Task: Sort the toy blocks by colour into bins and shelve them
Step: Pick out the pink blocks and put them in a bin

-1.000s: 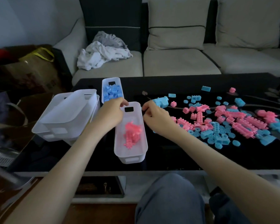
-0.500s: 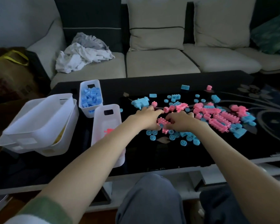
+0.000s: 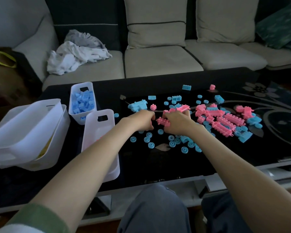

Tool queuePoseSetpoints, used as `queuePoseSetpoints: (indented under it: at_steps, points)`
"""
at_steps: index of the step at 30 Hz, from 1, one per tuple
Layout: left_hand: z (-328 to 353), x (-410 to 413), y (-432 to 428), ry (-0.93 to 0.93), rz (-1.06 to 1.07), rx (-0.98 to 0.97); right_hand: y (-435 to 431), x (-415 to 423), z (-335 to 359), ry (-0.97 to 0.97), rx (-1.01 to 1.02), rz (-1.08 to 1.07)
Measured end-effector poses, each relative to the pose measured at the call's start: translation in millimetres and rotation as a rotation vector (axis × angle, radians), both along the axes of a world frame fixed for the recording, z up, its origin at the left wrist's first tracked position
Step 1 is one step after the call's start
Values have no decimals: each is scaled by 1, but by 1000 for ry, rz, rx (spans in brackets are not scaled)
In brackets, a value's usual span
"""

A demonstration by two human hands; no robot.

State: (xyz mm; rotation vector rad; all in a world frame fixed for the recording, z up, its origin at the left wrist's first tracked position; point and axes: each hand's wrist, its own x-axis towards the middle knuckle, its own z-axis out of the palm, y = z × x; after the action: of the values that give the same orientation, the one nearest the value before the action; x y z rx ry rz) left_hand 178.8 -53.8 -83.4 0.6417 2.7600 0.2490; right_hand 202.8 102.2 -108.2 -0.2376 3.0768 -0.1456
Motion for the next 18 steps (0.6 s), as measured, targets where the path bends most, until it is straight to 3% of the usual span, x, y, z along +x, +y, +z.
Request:
queuePoseSetpoints:
  at_steps: [7,13,18]
  points:
    - [35,17,-34,151,70,186,-16,5,29,163,-285,-92]
    - [63,49,-118,224,434,387,-90,53,52,203,-768,62]
    - [55,69,-153,175,505,246,-150,75,35,176,-563,209]
